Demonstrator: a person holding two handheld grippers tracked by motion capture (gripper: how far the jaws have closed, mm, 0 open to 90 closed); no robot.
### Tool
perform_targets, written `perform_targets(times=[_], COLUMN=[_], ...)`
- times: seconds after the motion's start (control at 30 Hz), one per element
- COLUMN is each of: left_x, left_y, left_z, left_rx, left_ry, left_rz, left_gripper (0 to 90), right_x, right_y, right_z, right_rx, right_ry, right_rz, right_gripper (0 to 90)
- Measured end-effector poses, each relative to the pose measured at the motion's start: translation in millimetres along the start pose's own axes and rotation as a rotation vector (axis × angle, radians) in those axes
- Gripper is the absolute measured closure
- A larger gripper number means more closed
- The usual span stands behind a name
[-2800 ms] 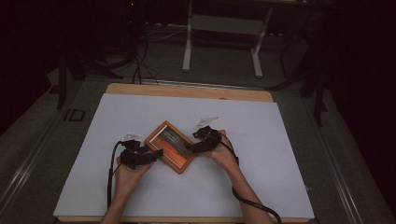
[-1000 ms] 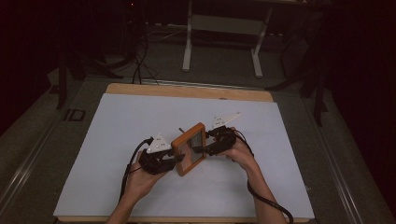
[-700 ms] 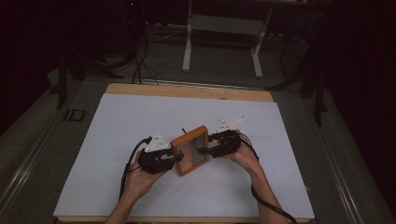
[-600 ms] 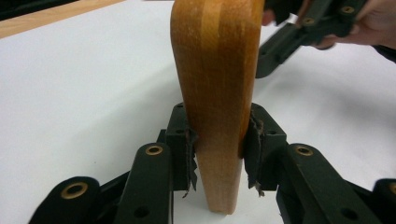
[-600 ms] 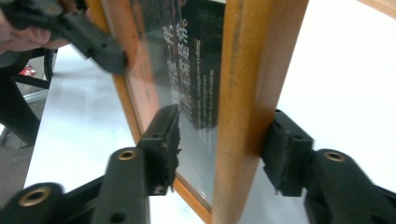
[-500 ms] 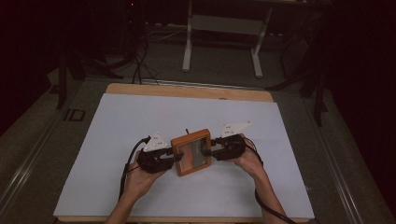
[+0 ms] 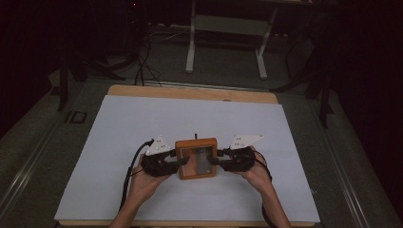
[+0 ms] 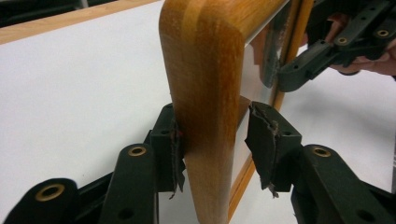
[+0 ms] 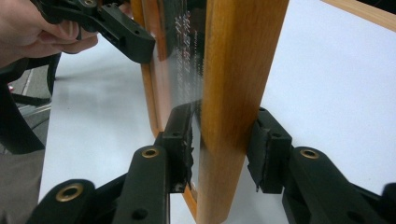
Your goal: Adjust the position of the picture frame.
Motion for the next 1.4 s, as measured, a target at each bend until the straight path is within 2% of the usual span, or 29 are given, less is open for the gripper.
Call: perform_targets(times=[0.1,0.3,0.43,0.63,0.73,0.87,0.97,1.07,1.17,1.23,1.4], left_x=[0.0,-3.2,-7.5,-12.3,-12.4,-8.3,-5.6,-2.9,-0.4,0.7,5.1], left_y=[-0.9,0.3,2.2,-0.8,-2.2,-3.2,-4.4,-7.2,-10.1,-11.4,-15.3], left_z=[1.0,2.0,4.9,2.8,0.4,-2.3,-3.3,-4.0,-7.4,-8.7,-13.9], left_rx=[-0.003,-0.003,-0.015,0.009,0.012,0.002,-0.004,-0.009,0.009,0.011,0.011], left_ry=[0.018,0.047,0.069,0.076,0.105,0.181,0.199,0.204,0.172,0.168,0.199], left_rz=[-0.002,-0.037,-0.067,-0.072,-0.083,-0.112,-0.107,-0.090,-0.046,-0.039,-0.037], left_gripper=[55.6,55.2,55.4,55.7,55.8,56.3,56.3,56.0,52.9,49.5,46.3], right_x=[1.6,7.6,12.9,17.1,17.5,16.9,15.9,13.4,11.1,8.3,1.8], right_y=[1.5,4.4,8.6,11.2,10.3,9.1,6.5,4.4,2.0,-0.1,-4.0], right_z=[-1.3,-3.5,-6.1,-15.8,-20.0,-20.5,-21.3,-21.8,-20.4,-19.5,-21.2], right_rx=[0.006,0.015,-0.009,-0.020,-0.020,-0.025,-0.029,-0.023,-0.016,-0.014,-0.007], right_ry=[-0.017,-0.053,-0.111,-0.179,-0.209,-0.246,-0.270,-0.257,-0.245,-0.252,-0.268], right_rz=[-0.011,-0.037,-0.024,-0.009,0.002,0.018,0.025,0.007,-0.006,-0.007,-0.016], right_gripper=[64.0,64.2,64.6,64.4,64.4,64.6,64.6,63.6,63.3,62.7,60.7])
Point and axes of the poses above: each handheld gripper's, and its own axes: y roughly backward along the jaws, z roughly out of its top, x roughly to its left, the point moved 10 cm from there along -y, roughly forward along the jaws, and after that the axes turned 2 degrees about -z, right-handed, at the moved point
